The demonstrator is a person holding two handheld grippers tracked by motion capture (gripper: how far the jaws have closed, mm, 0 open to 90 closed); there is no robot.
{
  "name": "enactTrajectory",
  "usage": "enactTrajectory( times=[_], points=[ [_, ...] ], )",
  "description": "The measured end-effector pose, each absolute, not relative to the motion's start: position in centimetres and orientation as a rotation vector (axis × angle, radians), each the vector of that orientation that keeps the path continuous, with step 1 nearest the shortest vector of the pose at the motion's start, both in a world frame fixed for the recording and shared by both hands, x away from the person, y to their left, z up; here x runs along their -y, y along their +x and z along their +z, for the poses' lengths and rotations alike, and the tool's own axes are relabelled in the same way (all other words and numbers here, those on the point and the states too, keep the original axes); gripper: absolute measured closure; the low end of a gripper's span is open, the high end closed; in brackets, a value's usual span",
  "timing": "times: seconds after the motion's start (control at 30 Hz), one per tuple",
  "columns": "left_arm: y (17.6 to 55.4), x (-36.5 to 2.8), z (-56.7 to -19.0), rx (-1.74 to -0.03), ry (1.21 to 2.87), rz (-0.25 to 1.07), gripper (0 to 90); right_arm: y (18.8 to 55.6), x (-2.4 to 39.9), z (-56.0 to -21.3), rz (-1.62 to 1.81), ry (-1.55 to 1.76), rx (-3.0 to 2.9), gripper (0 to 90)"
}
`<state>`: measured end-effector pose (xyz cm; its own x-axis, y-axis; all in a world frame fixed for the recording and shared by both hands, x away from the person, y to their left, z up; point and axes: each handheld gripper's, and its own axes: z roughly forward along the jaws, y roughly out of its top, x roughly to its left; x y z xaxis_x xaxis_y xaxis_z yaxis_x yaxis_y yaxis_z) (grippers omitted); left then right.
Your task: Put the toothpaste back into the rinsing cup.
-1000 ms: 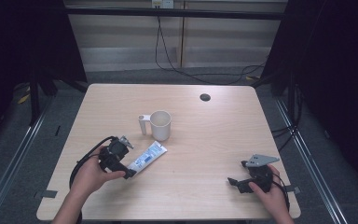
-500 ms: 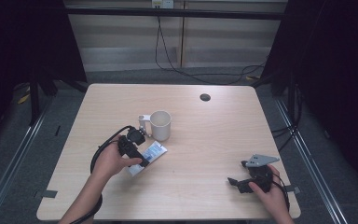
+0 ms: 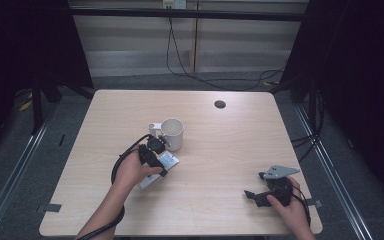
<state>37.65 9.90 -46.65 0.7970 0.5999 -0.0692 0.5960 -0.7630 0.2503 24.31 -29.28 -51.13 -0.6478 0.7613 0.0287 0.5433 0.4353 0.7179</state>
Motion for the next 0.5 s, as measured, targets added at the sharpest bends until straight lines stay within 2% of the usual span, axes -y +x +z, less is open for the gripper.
enactTrajectory(
  times=[0.43,0.5],
  points=[
    [37.9,-8.8,-47.1,-0.953,2.770,0.048,36.5,24.3,29.3,-51.1,1.032,1.123,-2.392,9.8],
    [37.8,-8.7,-47.0,-0.973,2.759,0.054,40.3,24.3,29.3,-51.1,1.032,1.123,-2.392,9.9]
  ],
)
